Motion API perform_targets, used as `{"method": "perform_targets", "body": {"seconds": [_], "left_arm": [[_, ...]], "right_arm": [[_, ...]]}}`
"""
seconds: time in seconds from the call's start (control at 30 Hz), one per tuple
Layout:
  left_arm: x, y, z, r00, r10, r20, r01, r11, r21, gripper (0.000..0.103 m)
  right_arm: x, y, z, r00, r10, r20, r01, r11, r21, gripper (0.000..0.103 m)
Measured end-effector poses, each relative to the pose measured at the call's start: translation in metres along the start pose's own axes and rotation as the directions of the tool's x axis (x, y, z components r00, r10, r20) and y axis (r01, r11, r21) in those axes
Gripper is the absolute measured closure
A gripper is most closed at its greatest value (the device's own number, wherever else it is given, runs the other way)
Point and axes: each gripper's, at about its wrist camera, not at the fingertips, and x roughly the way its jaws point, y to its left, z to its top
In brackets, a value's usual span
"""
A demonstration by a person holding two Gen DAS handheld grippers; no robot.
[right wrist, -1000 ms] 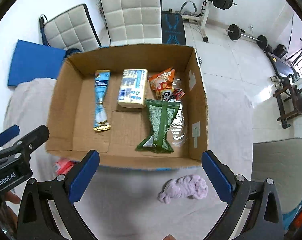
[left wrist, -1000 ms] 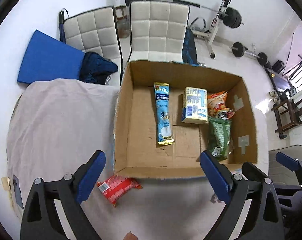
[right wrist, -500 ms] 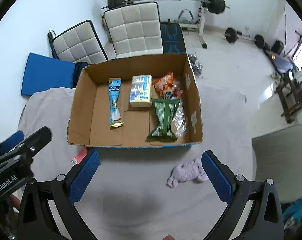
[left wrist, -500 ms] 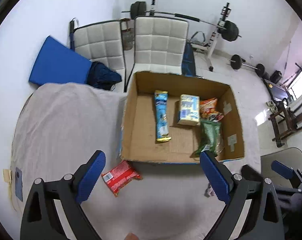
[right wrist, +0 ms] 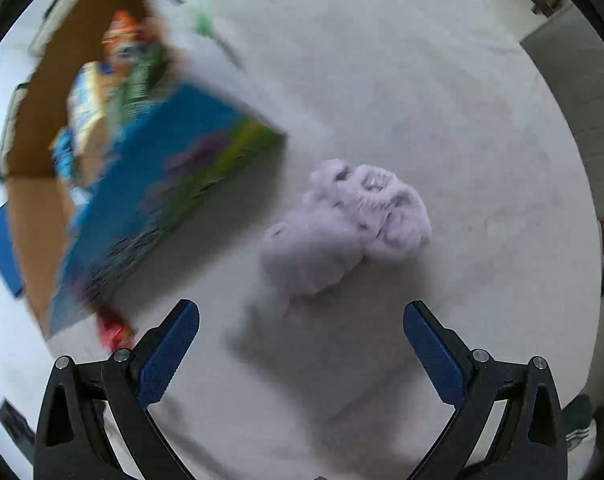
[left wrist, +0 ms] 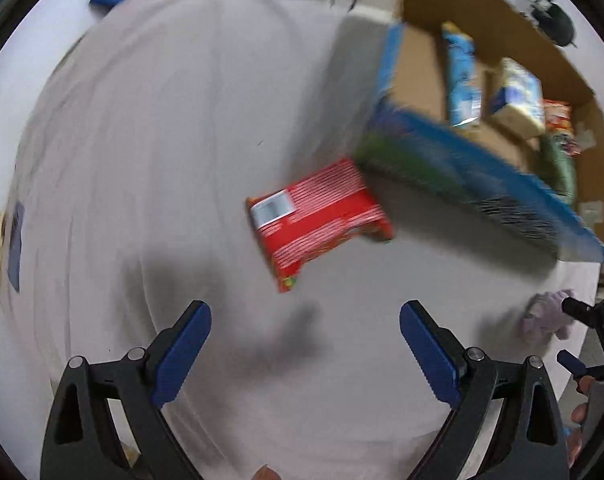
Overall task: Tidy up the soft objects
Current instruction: 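Grasp the red snack pack with left tool while right tool grasps lilac sock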
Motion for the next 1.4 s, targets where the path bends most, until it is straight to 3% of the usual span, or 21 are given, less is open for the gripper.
{"method": "perform_targets", "body": {"seconds": [0.1,0.13,0.17,0.2,0.27,0.47,0.53,0.7,0.83,0.9,1.0,1.07,1.13,1.23,1.4], "left_arm": [[0.016,0.015,0.005,0.999,-0.027,-0.042,0.024,0.997,-0.069,0.006],[0.021,0.020,0.007,0.998,-0.045,-0.053,0.040,0.994,-0.098,0.006],[0.025,0.025,0.010,0.997,-0.046,-0.060,0.038,0.991,-0.125,0.006],[0.028,0.028,0.012,0.997,-0.051,-0.063,0.041,0.989,-0.140,0.006],[0.032,0.029,0.018,0.996,-0.068,-0.062,0.058,0.988,-0.143,0.006],[0.046,0.003,0.036,0.997,0.041,-0.066,-0.035,0.994,0.101,0.006],[0.056,-0.010,0.041,0.994,0.075,-0.085,-0.056,0.978,0.201,0.006],[0.076,-0.037,0.044,0.980,0.188,-0.072,-0.142,0.900,0.411,0.006],[0.082,-0.048,0.050,0.985,0.157,-0.068,-0.105,0.868,0.485,0.006],[0.081,-0.050,0.054,0.990,0.123,-0.071,-0.072,0.868,0.491,0.006],[0.083,-0.050,0.049,0.991,0.087,-0.104,-0.026,0.873,0.486,0.031],[0.085,-0.056,0.047,0.991,0.094,-0.093,-0.037,0.871,0.489,0.037],[0.081,-0.054,0.040,0.992,0.082,-0.099,-0.028,0.888,0.458,0.046],[0.075,-0.050,0.020,0.990,0.061,-0.127,-0.006,0.918,0.396,0.053],[0.067,-0.059,-0.028,0.986,0.042,-0.163,0.017,0.938,0.345,0.055]], "right_arm": [[0.018,-0.008,0.010,1.000,0.029,0.008,-0.030,0.997,0.068,0.001],[0.022,-0.010,0.012,0.999,0.042,0.015,-0.043,0.995,0.087,0.006],[0.024,-0.011,0.013,0.999,0.040,0.017,-0.041,0.995,0.095,0.012],[0.026,-0.010,0.014,0.999,0.034,0.013,-0.035,0.995,0.092,0.033],[0.028,-0.007,0.012,1.000,0.004,0.009,-0.005,0.998,0.062,0.043],[0.025,0.014,-0.007,0.998,-0.040,-0.048,0.034,0.992,-0.121,0.048],[0.026,0.030,-0.022,0.996,-0.066,-0.061,0.051,0.973,-0.223,0.048],[0.035,0.073,-0.054,0.990,-0.132,-0.050,0.100,0.909,-0.405,0.048],[0.039,0.089,-0.068,0.988,-0.144,-0.060,0.102,0.885,-0.455,0.048],[0.040,0.093,-0.071,0.986,-0.153,-0.067,0.103,0.874,-0.475,0.048],[0.044,0.099,-0.079,0.983,-0.170,-0.074,0.111,0.859,-0.499,0.047],[0.048,0.105,-0.081,0.980,-0.185,-0.079,0.120,0.851,-0.511,0.047],[0.048,0.106,-0.085,0.978,-0.189,-0.094,0.113,0.845,-0.523,0.048],[0.051,0.114,-0.077,0.972,-0.213,-0.098,0.126,0.829,-0.545,0.048],[0.047,0.103,-0.086,0.958,-0.265,-0.113,0.150,0.793,-0.591,0.047]]}}
